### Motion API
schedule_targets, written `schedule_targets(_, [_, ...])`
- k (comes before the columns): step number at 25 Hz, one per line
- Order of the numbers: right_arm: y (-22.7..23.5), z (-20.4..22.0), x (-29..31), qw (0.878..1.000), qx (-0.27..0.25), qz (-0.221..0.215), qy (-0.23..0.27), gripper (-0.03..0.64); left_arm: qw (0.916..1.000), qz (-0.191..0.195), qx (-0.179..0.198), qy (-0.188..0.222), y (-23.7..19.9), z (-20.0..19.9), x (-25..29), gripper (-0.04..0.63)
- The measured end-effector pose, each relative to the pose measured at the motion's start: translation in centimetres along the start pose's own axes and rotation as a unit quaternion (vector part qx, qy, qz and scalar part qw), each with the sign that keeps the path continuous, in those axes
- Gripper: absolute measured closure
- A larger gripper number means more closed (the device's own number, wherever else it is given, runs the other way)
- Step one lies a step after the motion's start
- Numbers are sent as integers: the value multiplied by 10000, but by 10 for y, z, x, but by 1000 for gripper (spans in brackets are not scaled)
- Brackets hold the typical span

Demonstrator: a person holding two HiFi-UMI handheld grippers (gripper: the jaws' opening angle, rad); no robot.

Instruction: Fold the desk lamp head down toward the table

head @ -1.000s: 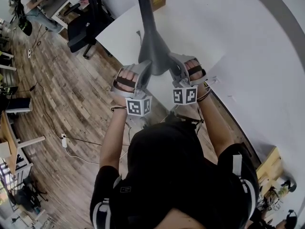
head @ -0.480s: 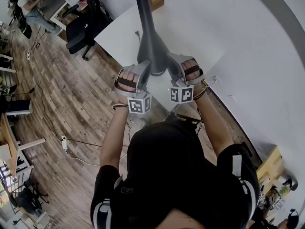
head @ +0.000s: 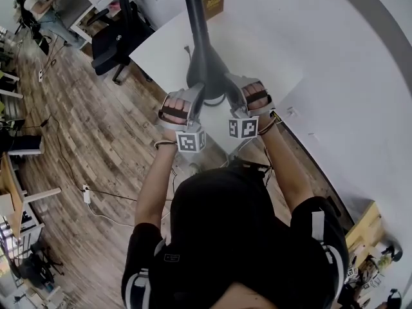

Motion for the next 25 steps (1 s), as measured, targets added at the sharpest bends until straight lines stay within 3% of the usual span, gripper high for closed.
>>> schedule_targets(6, [-6,4,9,9999,-60,-107,-70,457,9998,94,-16,-148,10,3,5,430])
schedule_targets(10, [-11,6,11,9996,-76,-226,-177,454,9991,251,-219,-260,15,2,8,407])
schedule_targets(25, [-31,5,22,9969,-141,-638,-437,425,9952,770,-28,-600,32,9,19,370])
Point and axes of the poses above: the fingertips, and each gripper's own axes: x forward along the fingers, y to its right, z out of its underside, the point moved 6 cm from there along -x, backward along the fingers, and after that the axes turned 13 degrees about -z, right-handed, at the moved point
